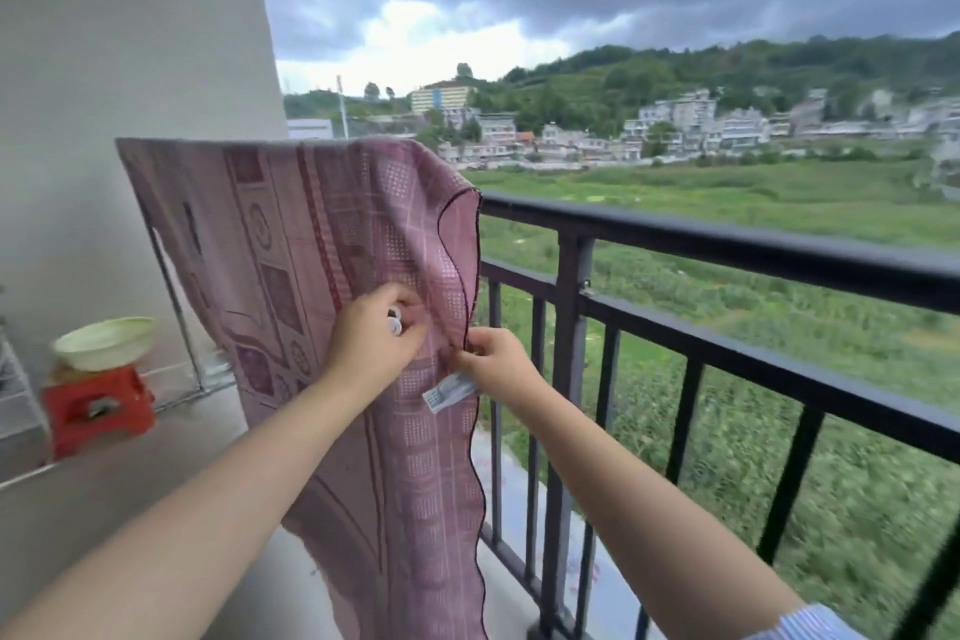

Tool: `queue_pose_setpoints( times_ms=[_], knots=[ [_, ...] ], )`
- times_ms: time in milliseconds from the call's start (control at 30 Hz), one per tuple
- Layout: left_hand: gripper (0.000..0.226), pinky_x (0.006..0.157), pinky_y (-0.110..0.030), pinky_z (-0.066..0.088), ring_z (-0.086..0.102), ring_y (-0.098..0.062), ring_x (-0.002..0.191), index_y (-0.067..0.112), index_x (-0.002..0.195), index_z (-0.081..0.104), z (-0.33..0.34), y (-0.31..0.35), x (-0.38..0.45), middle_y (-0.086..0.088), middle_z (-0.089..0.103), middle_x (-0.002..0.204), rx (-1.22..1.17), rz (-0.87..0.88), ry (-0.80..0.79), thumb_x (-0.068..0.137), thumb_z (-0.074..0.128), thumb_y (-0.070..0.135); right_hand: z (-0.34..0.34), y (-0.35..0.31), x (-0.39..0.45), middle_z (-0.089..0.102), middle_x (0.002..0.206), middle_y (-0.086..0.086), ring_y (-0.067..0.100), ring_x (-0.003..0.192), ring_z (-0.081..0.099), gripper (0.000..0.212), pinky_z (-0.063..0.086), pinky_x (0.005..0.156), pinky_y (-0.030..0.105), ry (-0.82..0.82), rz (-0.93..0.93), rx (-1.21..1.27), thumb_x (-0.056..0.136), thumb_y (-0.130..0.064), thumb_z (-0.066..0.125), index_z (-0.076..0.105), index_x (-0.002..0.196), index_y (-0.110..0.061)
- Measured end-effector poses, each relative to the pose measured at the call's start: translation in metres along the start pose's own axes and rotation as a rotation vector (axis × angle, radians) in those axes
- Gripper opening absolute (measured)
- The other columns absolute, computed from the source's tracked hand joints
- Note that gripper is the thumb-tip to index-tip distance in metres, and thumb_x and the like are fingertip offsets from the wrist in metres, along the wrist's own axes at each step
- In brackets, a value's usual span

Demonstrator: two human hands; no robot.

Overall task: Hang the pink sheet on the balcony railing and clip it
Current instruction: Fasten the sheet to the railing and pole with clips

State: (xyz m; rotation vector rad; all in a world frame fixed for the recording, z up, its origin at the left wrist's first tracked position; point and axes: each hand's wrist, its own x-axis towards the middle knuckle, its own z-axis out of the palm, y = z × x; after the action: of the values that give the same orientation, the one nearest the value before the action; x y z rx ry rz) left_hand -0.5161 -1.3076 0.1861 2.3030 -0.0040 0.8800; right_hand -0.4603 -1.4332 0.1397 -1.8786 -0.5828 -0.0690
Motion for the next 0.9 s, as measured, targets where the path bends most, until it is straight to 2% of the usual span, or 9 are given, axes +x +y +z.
queue_pose_setpoints(
  times_ms=[100, 233, 400, 500, 567, 633, 733, 833, 900],
  knots=[
    [0.016, 0.067, -0.021, 0.034, 0.060, -0.030, 0.090, 0.003, 0.092, 0.064, -0.002, -0.001, -0.001, -0.014, 0.067, 0.091, 0.063, 0.021, 0.013, 0.077, 0.066, 0.006, -0.001, 0.008, 0.004, 0.032, 0.049, -0.001, 0.003, 0.041, 0.031, 0.043, 0.026, 0.044, 0.021, -0.092, 0.028, 0.052, 0.081, -0.005, 0.060, 0.035, 0.049, -0.017],
    [0.018, 0.067, -0.019, 0.036, 0.060, -0.023, 0.080, 0.006, 0.091, 0.064, -0.016, -0.004, -0.004, -0.003, 0.058, 0.080, 0.133, 0.134, 0.074, 0.075, 0.066, 0.001, 0.008, 0.023, 0.003, 0.023, 0.051, -0.001, 0.005, 0.043, 0.025, 0.049, 0.021, 0.047, 0.025, -0.143, 0.030, 0.073, 0.078, 0.001, 0.058, 0.025, 0.048, -0.019],
    [0.031, 0.059, -0.024, 0.052, 0.065, -0.018, 0.070, 0.018, 0.103, 0.051, -0.034, 0.016, 0.001, -0.003, 0.060, 0.094, 0.566, 0.801, 0.089, 0.073, 0.048, 0.010, 0.008, 0.039, -0.017, 0.030, 0.051, 0.006, 0.010, 0.051, 0.032, 0.038, 0.021, 0.049, 0.025, 0.102, -0.127, 0.053, 0.078, -0.011, 0.065, 0.044, 0.051, 0.004],
    [0.046, 0.051, -0.025, 0.055, 0.068, -0.017, 0.076, 0.013, 0.113, 0.047, -0.032, 0.034, 0.011, -0.001, 0.044, 0.113, 0.769, 1.088, -0.075, 0.068, 0.046, 0.002, 0.013, 0.037, -0.032, 0.029, 0.044, -0.007, 0.006, 0.049, 0.036, 0.035, 0.023, 0.046, 0.016, 0.277, -0.273, -0.024, 0.071, -0.019, 0.061, 0.048, 0.050, 0.005],
    [0.056, 0.043, -0.023, 0.051, 0.066, -0.018, 0.066, 0.012, 0.109, 0.054, -0.027, 0.040, 0.017, -0.003, 0.052, 0.116, 0.856, 1.186, -0.226, 0.056, 0.063, -0.003, 0.019, 0.035, -0.038, 0.029, 0.045, -0.010, 0.005, 0.053, 0.034, 0.029, 0.023, 0.046, 0.016, 0.349, -0.362, -0.061, 0.068, -0.016, 0.062, 0.049, 0.048, 0.000],
    [0.054, 0.037, -0.019, 0.044, 0.062, -0.015, 0.056, 0.016, 0.092, 0.067, -0.021, 0.042, 0.019, 0.001, 0.068, 0.097, 0.969, 1.171, -0.365, 0.042, 0.076, 0.000, 0.022, 0.037, -0.039, 0.028, 0.045, -0.014, 0.002, 0.053, 0.034, 0.027, 0.025, 0.046, 0.011, 0.393, -0.380, -0.065, 0.068, -0.015, 0.063, 0.049, 0.048, -0.003],
    [0.040, 0.039, -0.020, 0.042, 0.061, -0.014, 0.058, 0.017, 0.082, 0.068, -0.013, 0.046, 0.014, 0.004, 0.067, 0.077, 1.112, 1.044, -0.511, 0.045, 0.079, 0.008, 0.020, 0.041, -0.037, 0.036, 0.043, -0.006, 0.000, 0.054, 0.035, 0.031, 0.026, 0.048, 0.009, 0.404, -0.365, -0.062, 0.069, -0.026, 0.060, 0.053, 0.050, -0.002],
    [0.028, 0.067, -0.032, 0.049, 0.054, -0.025, 0.098, 0.007, 0.108, 0.053, -0.005, 0.047, 0.012, -0.007, 0.052, 0.108, 1.179, 0.802, -0.628, 0.080, 0.053, 0.000, 0.017, 0.040, -0.037, 0.048, 0.048, -0.002, -0.004, 0.060, 0.044, 0.028, 0.031, 0.054, 0.001, 0.336, -0.278, -0.025, 0.069, -0.024, 0.060, 0.062, 0.059, 0.001],
    [0.023, 0.076, -0.034, 0.048, 0.047, -0.025, 0.106, 0.008, 0.109, 0.048, -0.004, 0.047, 0.013, -0.008, 0.044, 0.114, 1.184, 0.726, -0.685, 0.087, 0.045, 0.002, 0.014, 0.039, -0.040, 0.062, 0.061, 0.013, 0.001, 0.065, 0.045, 0.026, 0.033, 0.055, 0.004, 0.294, -0.253, -0.035, 0.072, -0.022, 0.061, 0.065, 0.066, 0.002]
  ],
)
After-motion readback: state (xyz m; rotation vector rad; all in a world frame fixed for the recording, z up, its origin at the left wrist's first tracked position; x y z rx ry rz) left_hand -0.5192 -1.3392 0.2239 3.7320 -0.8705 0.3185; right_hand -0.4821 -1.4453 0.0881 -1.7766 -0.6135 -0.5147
